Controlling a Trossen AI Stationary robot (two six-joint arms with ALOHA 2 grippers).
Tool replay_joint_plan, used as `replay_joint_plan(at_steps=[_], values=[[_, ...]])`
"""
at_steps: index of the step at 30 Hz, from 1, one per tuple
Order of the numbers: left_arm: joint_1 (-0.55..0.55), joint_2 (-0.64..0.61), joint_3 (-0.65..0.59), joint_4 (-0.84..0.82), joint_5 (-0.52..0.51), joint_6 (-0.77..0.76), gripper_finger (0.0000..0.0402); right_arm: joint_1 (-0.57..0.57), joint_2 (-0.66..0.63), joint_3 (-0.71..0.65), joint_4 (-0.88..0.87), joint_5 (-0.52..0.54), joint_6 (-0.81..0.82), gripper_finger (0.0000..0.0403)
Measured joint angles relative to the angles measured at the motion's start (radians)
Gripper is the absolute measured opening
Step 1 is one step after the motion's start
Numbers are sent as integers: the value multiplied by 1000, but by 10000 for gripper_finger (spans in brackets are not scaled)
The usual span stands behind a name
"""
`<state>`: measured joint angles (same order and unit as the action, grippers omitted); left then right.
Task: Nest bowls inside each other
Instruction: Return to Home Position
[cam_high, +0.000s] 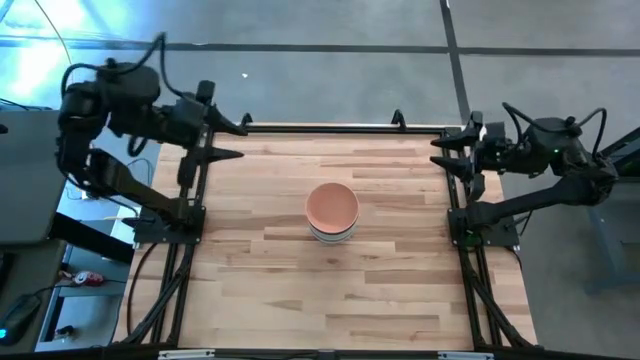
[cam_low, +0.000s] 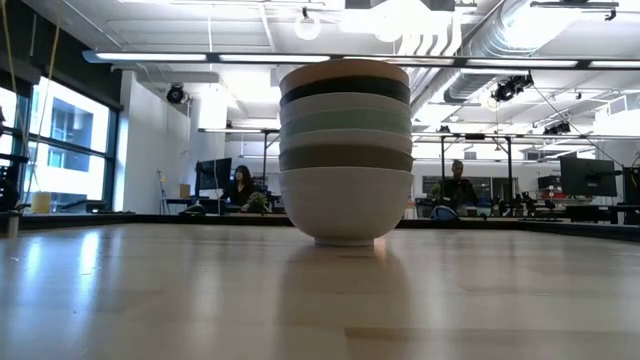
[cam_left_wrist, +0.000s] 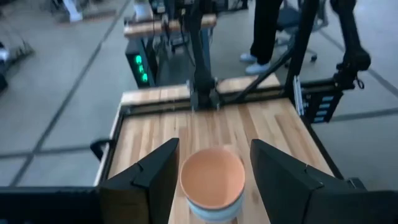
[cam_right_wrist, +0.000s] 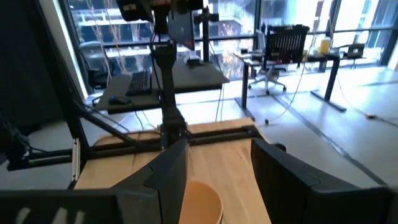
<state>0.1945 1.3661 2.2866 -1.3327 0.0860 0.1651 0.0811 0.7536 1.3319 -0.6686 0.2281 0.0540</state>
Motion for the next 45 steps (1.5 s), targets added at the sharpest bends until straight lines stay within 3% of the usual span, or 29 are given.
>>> replay_joint_plan(at_steps=[4, 13, 19, 27, 41, 45], values=[[-10, -112, -195, 139, 0, 4, 186, 0, 0, 0, 49, -4, -29, 170], [-2, -436, -869, 656, 1, -34, 186, 0, 5, 0, 106, -16, -55, 170], [58, -609, -1158, 852, 17, -114, 186, 0, 14, 0, 106, -16, -38, 170], [119, -719, -1373, 996, 61, -162, 186, 0, 15, -45, 110, -15, -33, 170], [158, -790, -1668, 1390, 100, -258, 186, -1, -242, -459, 391, -15, 106, 170], [148, -789, -1699, 1408, 100, -265, 186, -1, -303, -539, 411, -20, 144, 170]])
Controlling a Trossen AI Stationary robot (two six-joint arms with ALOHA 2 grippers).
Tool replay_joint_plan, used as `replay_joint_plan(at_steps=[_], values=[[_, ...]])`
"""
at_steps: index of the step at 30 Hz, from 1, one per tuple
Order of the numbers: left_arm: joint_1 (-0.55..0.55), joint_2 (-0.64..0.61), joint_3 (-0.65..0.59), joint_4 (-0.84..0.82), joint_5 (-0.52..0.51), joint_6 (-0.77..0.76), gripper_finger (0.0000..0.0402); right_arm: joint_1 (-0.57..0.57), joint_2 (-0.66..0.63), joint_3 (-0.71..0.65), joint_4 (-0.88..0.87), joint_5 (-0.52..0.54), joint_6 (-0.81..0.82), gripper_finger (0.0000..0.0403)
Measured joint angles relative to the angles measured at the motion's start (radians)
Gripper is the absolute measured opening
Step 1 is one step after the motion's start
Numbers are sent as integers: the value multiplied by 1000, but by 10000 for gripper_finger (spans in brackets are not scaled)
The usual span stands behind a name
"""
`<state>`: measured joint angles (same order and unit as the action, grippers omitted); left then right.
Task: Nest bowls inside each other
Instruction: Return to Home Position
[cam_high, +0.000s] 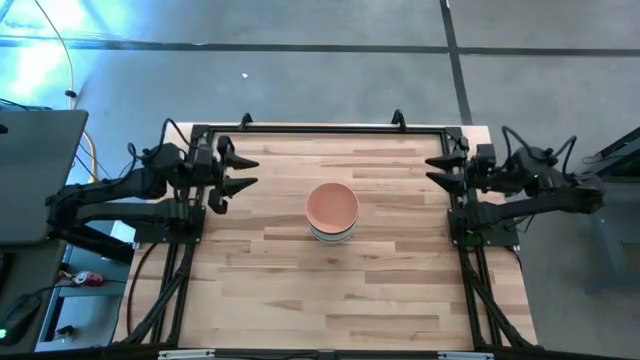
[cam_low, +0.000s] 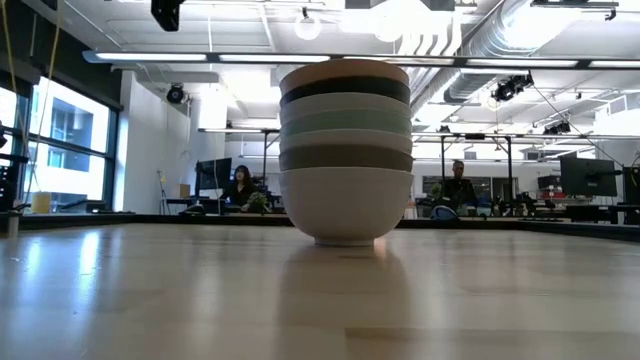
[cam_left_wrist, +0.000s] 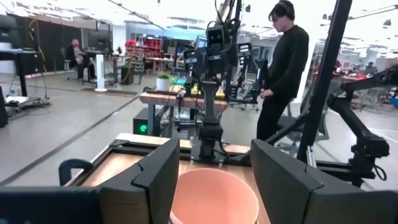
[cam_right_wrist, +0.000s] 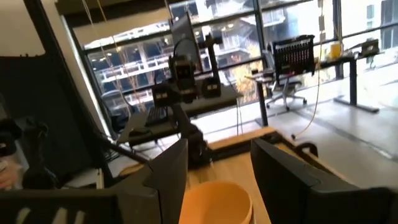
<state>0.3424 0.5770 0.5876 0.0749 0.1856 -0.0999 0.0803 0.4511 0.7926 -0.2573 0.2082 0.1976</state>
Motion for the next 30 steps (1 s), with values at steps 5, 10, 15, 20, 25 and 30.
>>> replay_joint_plan(at_steps=[5, 10, 15, 20, 25, 30], values=[[-37, -1, -45, 51, -1, 6, 186, 0, -42, -94, 37, -57, 8, 170], [-71, 0, -93, 76, -5, 48, 186, 0, -53, -179, 80, -112, -2, 170], [-102, 0, -168, 173, -8, 68, 186, 0, -53, -231, 108, -161, -35, 170], [-108, -1, -252, 241, -11, 86, 186, 0, -61, -265, 103, -203, -68, 169], [-108, -3, -359, 352, -38, 100, 186, 0, -101, -315, 67, -211, -74, 169], [-107, -18, -452, 501, -58, 104, 186, 0, -209, -411, 76, -176, -95, 169]])
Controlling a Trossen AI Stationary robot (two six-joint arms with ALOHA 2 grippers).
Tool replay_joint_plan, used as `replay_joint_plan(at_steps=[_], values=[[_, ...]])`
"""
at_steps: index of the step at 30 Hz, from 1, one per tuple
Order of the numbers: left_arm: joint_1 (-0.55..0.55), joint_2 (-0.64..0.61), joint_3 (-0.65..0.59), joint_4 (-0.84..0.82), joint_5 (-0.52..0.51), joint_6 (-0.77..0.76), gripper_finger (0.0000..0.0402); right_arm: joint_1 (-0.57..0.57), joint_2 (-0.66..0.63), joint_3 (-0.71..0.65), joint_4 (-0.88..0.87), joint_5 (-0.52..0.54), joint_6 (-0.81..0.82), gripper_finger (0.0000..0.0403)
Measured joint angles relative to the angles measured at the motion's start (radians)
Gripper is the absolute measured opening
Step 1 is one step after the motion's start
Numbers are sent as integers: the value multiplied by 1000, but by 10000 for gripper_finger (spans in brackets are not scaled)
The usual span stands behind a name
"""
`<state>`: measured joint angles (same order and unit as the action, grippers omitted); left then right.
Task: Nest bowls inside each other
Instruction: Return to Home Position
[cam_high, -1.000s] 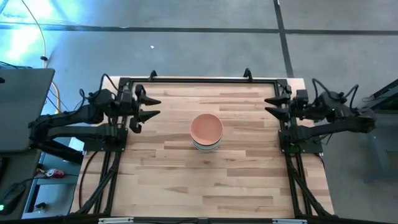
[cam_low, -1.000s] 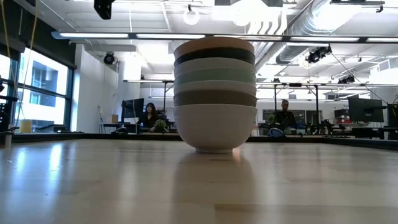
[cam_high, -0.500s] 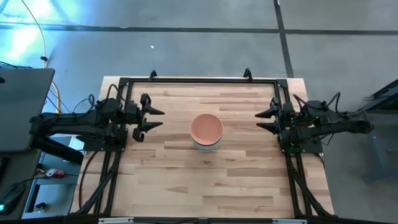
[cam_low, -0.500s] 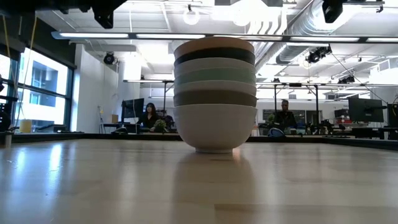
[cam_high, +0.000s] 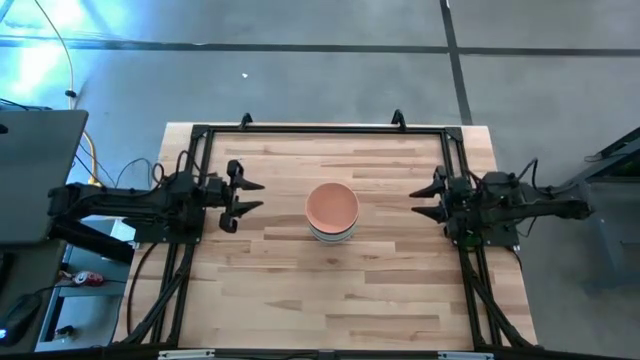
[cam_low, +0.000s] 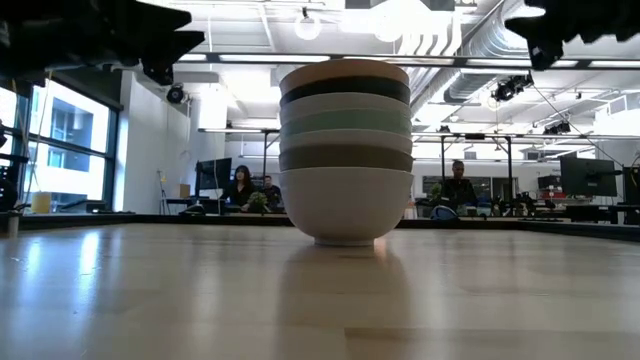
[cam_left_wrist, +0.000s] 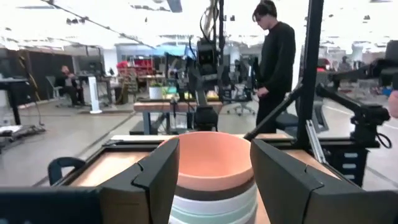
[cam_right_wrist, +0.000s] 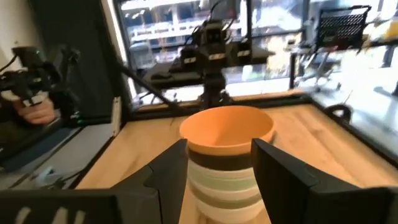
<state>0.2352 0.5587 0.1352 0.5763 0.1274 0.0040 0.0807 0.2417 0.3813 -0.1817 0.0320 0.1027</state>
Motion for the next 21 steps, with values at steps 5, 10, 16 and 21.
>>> replay_joint_plan(at_steps=[5, 10, 16, 21], values=[[16, -29, -45, 32, -27, 5, 186, 0, -139, -111, 83, 20, -56, 169], [42, -37, -45, 41, -27, 56, 186, 0, -240, -215, 163, 32, -117, 169], [80, -37, -45, 52, -1, 86, 186, -2, -239, -269, 225, 43, -165, 169], [104, -35, -45, 49, 22, 88, 186, -2, -240, -266, 242, 46, -202, 169]])
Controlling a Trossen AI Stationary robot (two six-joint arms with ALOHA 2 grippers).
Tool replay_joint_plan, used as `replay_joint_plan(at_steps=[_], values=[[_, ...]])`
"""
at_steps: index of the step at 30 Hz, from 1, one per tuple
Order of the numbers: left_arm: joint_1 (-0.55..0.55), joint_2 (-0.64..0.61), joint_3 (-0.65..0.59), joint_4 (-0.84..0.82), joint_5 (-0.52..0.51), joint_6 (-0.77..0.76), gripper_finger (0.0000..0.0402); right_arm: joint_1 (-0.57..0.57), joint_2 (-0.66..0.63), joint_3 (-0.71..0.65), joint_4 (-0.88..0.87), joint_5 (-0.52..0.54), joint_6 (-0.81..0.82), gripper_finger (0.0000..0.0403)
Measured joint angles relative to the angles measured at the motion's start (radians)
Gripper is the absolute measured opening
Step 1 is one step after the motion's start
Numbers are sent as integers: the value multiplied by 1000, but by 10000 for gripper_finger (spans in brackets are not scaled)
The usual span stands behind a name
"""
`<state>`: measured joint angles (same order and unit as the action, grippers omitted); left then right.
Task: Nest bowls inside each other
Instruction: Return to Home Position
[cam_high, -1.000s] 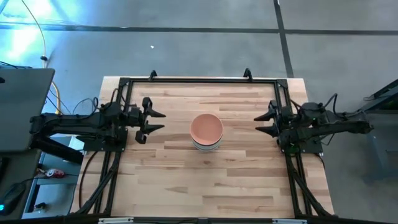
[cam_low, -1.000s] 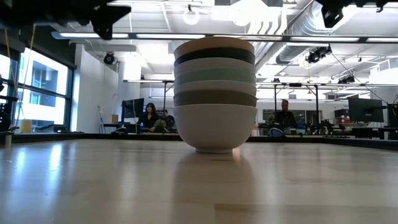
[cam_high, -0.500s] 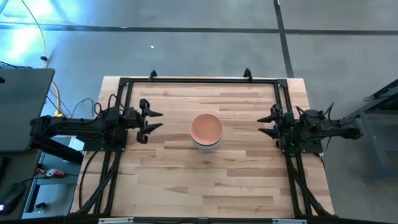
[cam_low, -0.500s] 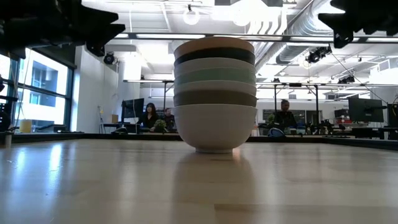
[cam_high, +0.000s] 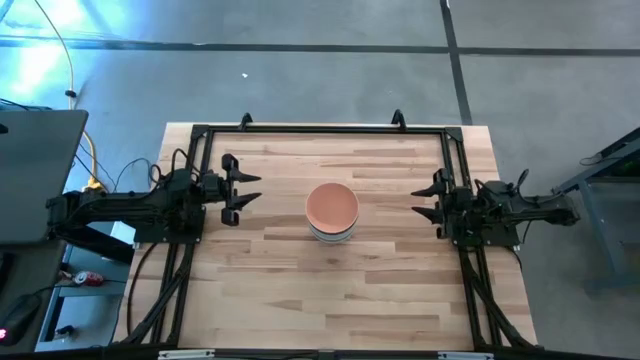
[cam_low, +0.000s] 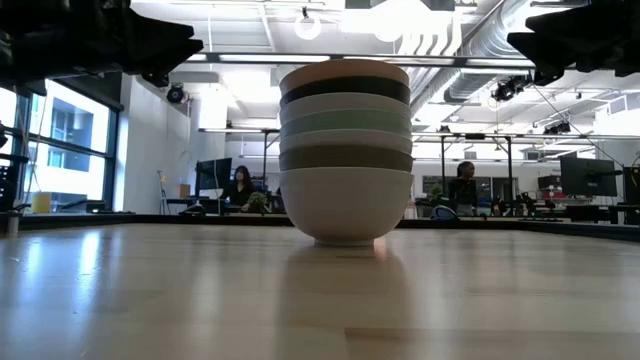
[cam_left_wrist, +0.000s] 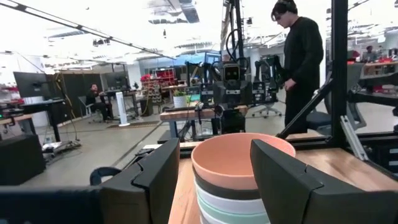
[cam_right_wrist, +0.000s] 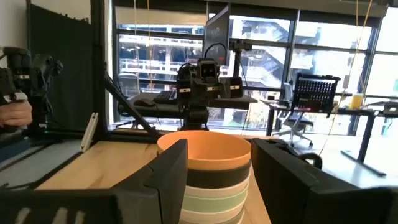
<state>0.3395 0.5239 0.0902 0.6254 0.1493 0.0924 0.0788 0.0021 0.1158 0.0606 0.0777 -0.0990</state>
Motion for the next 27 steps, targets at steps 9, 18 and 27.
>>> replay_joint_plan(at_steps=[9, 18, 27], values=[[0, 9, -79, 74, -3, -6, 186, 0, 0, 0, 5, 28, -40, 169], [1, 17, -79, 65, -1, 22, 186, 0, 2, 0, 7, 83, -39, 170], [1, 18, -79, 219, -5, 5, 186, 0, 2, 0, 51, 159, -41, 170]])
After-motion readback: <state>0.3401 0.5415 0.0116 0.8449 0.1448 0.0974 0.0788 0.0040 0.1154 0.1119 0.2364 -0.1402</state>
